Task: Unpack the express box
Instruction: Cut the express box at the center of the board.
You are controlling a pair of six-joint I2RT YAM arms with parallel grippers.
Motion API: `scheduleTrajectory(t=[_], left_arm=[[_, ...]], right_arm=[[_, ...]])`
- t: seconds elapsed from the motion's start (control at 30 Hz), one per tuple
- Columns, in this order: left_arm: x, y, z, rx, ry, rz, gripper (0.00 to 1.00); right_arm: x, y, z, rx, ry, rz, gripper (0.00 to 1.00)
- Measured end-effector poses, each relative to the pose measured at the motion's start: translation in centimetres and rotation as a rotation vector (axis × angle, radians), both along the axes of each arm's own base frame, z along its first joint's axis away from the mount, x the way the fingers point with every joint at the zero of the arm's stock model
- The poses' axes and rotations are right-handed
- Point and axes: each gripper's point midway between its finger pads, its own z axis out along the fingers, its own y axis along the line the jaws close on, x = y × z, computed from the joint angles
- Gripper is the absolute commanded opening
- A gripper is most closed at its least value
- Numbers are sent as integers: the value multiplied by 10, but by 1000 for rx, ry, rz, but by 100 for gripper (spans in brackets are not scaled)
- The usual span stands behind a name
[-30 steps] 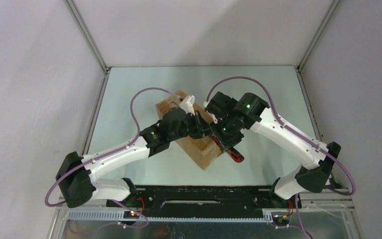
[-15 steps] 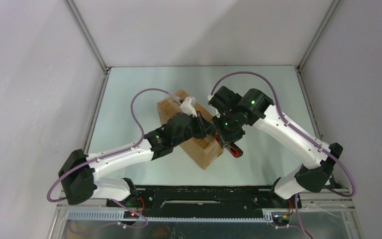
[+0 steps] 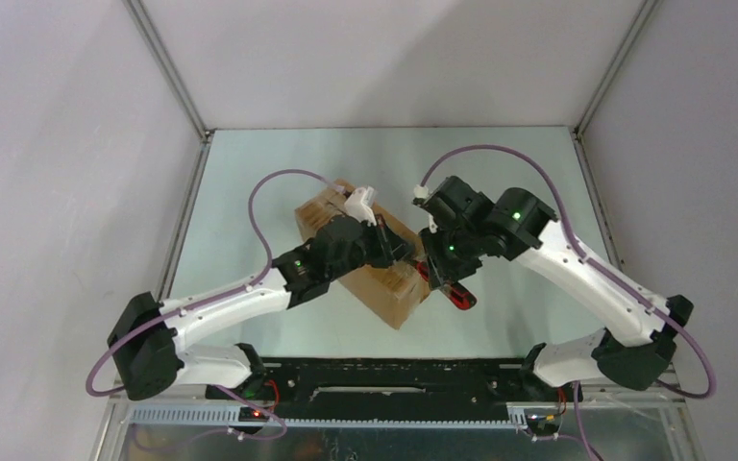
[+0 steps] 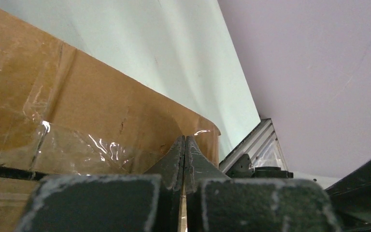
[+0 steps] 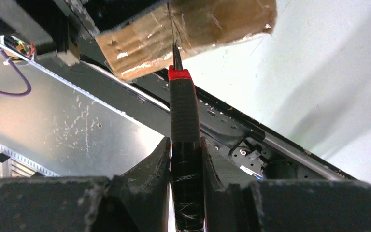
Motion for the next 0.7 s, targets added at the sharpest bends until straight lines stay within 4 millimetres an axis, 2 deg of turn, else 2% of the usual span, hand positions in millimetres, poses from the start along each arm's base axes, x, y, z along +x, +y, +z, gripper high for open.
scheduleTrajectory(t=[0.2, 0.37, 0.47, 0.57, 0.7], left_arm=[[-1, 7, 3, 45, 14, -23, 3], [-1, 13, 7, 90, 24, -31, 15], [3, 22, 11, 125, 29, -22, 26], [11, 42, 19, 160, 38, -1, 45], [16, 70, 39, 124, 38, 9, 65]], right_arm=[[-7, -18, 20, 66, -46, -34, 0], [-6, -27, 28, 97, -73, -62, 0], [1, -28, 30, 122, -76, -84, 0], [14, -26, 34, 200, -72, -122, 0], [30, -13, 51, 370, -59, -124, 0]])
